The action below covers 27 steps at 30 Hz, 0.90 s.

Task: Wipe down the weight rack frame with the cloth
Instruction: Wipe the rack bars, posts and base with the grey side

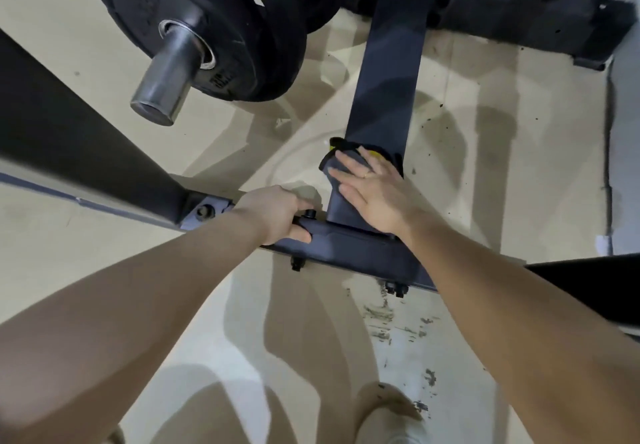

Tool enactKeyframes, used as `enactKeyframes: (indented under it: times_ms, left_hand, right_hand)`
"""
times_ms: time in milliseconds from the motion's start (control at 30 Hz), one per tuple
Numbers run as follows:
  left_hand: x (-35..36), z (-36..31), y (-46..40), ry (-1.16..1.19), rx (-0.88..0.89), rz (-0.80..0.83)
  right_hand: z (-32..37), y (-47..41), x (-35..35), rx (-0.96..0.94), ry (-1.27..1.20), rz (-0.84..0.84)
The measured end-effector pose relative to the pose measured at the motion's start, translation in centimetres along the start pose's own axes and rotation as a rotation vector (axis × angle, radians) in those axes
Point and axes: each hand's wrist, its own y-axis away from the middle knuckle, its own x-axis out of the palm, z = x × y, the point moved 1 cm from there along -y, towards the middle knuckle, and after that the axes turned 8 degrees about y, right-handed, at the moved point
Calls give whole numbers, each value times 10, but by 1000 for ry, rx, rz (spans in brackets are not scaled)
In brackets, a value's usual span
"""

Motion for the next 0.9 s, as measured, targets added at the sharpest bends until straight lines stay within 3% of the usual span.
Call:
enactKeyframes:
  times_ms: [100,167,333,467,633,733,900]
  left_hand:
    - [4,-5,2,-41,7,-25]
    - [3,-8,2,-40,-6,-15]
    - [9,-10,5,76,-128,-16]
    - [21,-3,15,192,-150,-103]
    - [8,5,12,213,-164,-174]
    - [4,7,11,236,-149,-185]
    - [-1,12,3,309,-145,-181]
  right_hand:
    - [5,-6,2,105,-122,-71]
    - [18,19,13,73,-206,-115]
    - [10,19,8,-92,42,-26]
    - [11,-21,0,-32,215,-11]
    - [25,3,24,-282,194,-278]
    - [18,-25,3,-286,274,-69]
    - [14,-46,-1,-74,274,-77]
